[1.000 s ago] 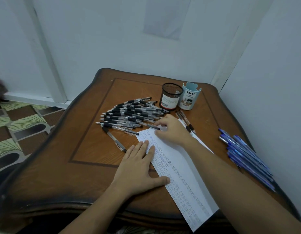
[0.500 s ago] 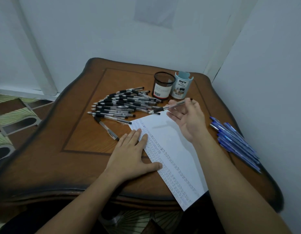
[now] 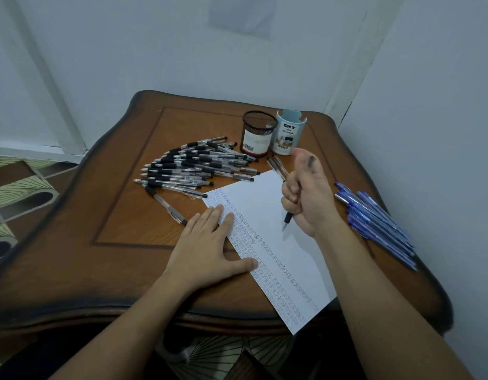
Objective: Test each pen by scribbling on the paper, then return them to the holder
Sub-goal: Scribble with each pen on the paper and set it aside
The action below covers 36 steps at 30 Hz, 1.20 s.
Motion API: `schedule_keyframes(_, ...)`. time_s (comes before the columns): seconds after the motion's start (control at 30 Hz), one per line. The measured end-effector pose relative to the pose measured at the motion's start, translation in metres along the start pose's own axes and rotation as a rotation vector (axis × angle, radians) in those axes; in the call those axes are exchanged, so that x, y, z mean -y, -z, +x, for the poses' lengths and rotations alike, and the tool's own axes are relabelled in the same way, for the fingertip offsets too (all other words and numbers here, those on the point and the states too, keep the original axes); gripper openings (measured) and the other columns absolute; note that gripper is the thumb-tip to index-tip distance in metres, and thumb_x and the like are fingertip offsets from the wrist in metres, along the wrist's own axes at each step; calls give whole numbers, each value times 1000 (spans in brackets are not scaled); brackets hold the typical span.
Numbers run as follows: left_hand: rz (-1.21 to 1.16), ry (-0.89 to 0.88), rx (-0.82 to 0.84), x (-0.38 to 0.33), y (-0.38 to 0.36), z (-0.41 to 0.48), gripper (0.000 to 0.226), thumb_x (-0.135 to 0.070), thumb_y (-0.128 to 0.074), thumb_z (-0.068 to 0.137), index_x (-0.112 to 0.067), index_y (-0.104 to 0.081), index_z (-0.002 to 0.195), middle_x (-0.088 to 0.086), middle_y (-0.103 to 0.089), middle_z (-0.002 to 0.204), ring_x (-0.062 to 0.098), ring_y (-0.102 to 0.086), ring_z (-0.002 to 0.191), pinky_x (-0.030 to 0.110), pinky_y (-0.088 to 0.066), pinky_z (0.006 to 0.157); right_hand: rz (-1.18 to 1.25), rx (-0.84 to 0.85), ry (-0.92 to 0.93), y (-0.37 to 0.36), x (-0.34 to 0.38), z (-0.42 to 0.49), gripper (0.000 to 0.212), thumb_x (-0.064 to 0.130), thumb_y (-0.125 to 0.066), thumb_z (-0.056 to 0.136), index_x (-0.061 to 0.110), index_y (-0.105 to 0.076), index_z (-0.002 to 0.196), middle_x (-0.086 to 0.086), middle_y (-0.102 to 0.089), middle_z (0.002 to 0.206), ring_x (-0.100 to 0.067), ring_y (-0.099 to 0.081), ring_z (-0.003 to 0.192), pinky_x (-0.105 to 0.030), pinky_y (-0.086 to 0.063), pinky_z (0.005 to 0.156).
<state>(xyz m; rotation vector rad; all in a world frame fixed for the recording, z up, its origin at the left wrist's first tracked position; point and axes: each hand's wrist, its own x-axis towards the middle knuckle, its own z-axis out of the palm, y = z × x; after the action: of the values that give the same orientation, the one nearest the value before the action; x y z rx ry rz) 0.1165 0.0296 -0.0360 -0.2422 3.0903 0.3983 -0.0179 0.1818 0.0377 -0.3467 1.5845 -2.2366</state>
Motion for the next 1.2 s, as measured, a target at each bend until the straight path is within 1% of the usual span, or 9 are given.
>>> schedule_keyframes(0.13, -7, -6, -10, 1, -2, 0, 124, -100, -8, 54, -30, -5, 157, -2, 8, 165, 15, 9, 151, 34, 10, 119, 42, -21, -57, 10, -6, -4, 33, 28, -43, 106, 5, -67, 106, -4, -47, 52, -15, -49, 54, -31, -50, 60)
schedule_keyframes(0.2, -34, -10, -26, 1, -2, 0, 126, -101, -9, 53, -29, -9, 157, -2, 4, 165, 14, 6, 151, 33, 9, 119, 98, -19, -140, 19, -12, -7, 61, 48, -30, 105, 6, -69, 82, -9, -53, 61, -18, -53, 61, -35, -51, 69)
schedule_keyframes(0.27, -51, -17, -42, 1, -2, 0, 129, -103, -6, 51, -29, -13, 156, -3, 0, 165, 14, 3, 151, 33, 8, 119, 8, -13, -177, 26, -19, -12, 73, 60, -22, 100, 6, -69, 85, -11, -53, 61, -18, -50, 57, -32, -45, 59)
schedule_keyframes(0.37, -38, -27, -48, 1, -1, -1, 130, -103, -1, 49, -29, -14, 156, -5, -2, 165, 12, 3, 151, 32, 8, 119, -161, 62, -148, 26, -31, -18, 59, 52, -42, 91, 1, -70, 101, -17, -71, 77, -23, -64, 66, -27, -46, 52)
schedule_keyframes(0.5, -9, -29, -39, 1, -2, 0, 129, -102, 4, 50, -30, -9, 157, -6, 3, 165, 12, 7, 150, 33, 10, 119, -249, 107, -51, 23, -47, -21, 28, 31, -71, 80, 9, -54, 73, -5, -50, 51, -13, -38, 42, -21, -27, 40)
schedule_keyframes(0.6, 30, -32, -30, 1, -3, 0, 126, -100, 6, 52, -30, -5, 157, -6, 7, 164, 12, 10, 150, 33, 10, 119, -376, 168, -48, 21, -57, -22, 35, 44, -69, 80, 11, -60, 76, -8, -64, 59, -13, -51, 46, -18, -40, 46)
schedule_keyframes(0.7, 44, -27, -24, 1, -4, 0, 123, -98, 5, 55, -30, -3, 157, -6, 9, 164, 11, 11, 150, 33, 11, 119, -365, 224, -79, 19, -61, -23, 28, 31, -80, 78, 14, -61, 68, -4, -64, 60, -16, -62, 59, -28, -51, 64)
schedule_keyframes(0.83, 52, -28, -14, 1, -4, 1, 118, -96, -1, 58, -31, -2, 157, -6, 10, 164, 11, 12, 150, 34, 11, 119, -484, 132, -31, 19, -69, -22, 42, 5, -77, 83, 13, -46, 56, 1, -49, 46, -17, -55, 52, -34, -48, 60)
schedule_keyframes(1.2, 32, -32, -30, 1, -3, 0, 117, -96, -5, 60, -29, -6, 157, -6, 6, 164, 12, 8, 150, 34, 9, 119, -533, 118, 35, 21, -77, -21, 40, 12, -67, 72, 21, -35, 50, 2, -34, 48, -13, -50, 49, -38, -39, 62)
